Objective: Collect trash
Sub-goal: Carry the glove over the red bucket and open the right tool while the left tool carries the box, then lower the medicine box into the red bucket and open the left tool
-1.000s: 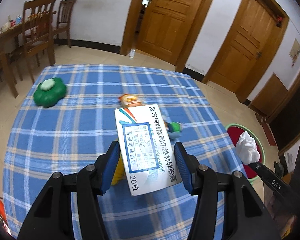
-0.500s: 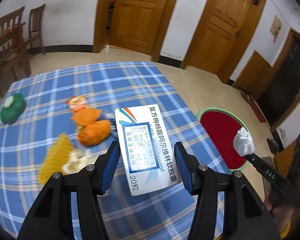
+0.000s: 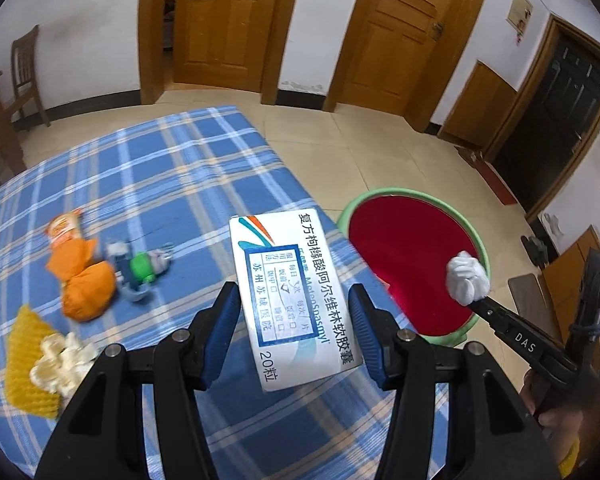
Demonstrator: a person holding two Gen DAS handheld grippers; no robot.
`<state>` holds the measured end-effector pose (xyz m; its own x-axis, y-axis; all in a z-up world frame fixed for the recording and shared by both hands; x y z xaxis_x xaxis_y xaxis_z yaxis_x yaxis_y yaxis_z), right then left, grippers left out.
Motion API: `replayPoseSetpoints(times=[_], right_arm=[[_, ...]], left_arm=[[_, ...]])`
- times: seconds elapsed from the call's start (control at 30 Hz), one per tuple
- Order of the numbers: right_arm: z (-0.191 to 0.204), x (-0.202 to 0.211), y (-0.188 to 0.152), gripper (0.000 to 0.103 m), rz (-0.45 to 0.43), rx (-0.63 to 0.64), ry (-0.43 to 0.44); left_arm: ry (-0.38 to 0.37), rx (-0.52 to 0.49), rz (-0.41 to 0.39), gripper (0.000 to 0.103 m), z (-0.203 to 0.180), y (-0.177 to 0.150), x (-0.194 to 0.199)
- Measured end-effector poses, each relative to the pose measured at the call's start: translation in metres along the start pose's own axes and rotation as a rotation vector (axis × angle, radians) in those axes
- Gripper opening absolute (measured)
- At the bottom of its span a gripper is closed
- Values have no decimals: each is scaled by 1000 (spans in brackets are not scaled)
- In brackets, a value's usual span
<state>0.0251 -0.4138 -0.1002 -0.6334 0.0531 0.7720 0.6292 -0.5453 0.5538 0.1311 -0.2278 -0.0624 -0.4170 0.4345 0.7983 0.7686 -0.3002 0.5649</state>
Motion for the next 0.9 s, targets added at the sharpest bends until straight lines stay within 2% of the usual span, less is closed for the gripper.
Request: replayPoseSetpoints(times=[0.1, 0.77, 0.9], right_arm=[[-10, -1, 2, 26, 2, -21, -10], [-43, 11, 4, 28, -29, -78, -36], [-49, 11, 4, 29, -28, -94, -41]], left_arm=[[-8, -22, 14, 56, -11, 3, -8], [-98, -165, 74, 56, -91, 15, -67], [-108, -191, 67, 61, -101, 16, -67]])
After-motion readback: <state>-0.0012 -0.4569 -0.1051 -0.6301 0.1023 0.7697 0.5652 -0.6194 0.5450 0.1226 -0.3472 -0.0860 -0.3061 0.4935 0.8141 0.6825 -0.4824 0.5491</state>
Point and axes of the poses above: each gripper's, at about its wrist camera, not at the fingertips, and x roughly against the way its jaws point, z to its left, y to its top, the point moved 9 cm from there along -x, roughly the way its jaws point, and after that the axes turned 3 degrees about z, right-handed, at the moved point
